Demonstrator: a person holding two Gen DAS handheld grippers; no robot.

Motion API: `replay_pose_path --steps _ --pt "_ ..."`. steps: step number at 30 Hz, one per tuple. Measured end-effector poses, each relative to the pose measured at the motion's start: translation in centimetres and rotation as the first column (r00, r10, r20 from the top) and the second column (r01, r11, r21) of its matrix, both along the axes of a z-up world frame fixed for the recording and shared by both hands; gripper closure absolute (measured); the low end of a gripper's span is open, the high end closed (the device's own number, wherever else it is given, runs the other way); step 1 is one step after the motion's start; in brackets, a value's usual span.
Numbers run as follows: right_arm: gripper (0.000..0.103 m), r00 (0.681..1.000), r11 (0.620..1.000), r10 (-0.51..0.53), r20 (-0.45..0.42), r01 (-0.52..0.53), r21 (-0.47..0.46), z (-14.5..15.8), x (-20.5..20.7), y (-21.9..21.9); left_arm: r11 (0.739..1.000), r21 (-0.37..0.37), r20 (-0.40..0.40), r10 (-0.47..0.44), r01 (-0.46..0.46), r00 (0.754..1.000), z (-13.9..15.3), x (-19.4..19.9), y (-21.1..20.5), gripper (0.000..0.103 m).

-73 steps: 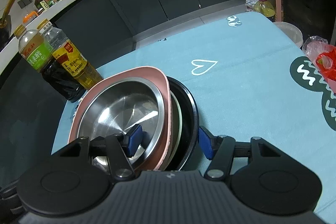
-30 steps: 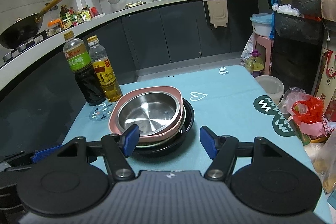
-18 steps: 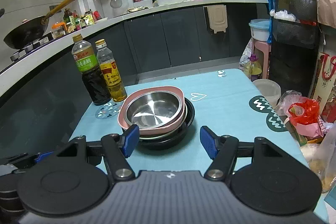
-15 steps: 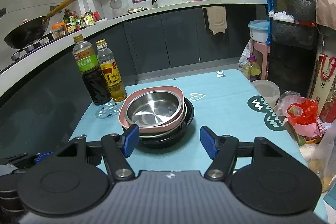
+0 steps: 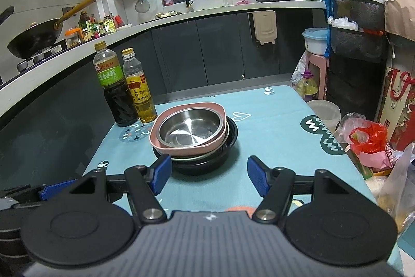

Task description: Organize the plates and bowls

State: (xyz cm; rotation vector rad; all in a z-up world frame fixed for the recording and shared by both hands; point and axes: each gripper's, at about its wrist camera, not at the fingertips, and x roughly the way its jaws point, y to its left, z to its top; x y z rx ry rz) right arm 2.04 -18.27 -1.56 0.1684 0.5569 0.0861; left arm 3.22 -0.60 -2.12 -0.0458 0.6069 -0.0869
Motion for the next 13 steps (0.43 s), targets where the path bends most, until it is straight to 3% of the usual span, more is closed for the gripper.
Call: replay_pose_path --steps 13 --pt "0.042 1.0 1.0 -0.018 -0.004 0.018 0.011 -0.31 -0.56 -0.19 1.0 0.021 0.013 0.006 -0.006 1.0 -0.16 -0.74 -0.36 0.045"
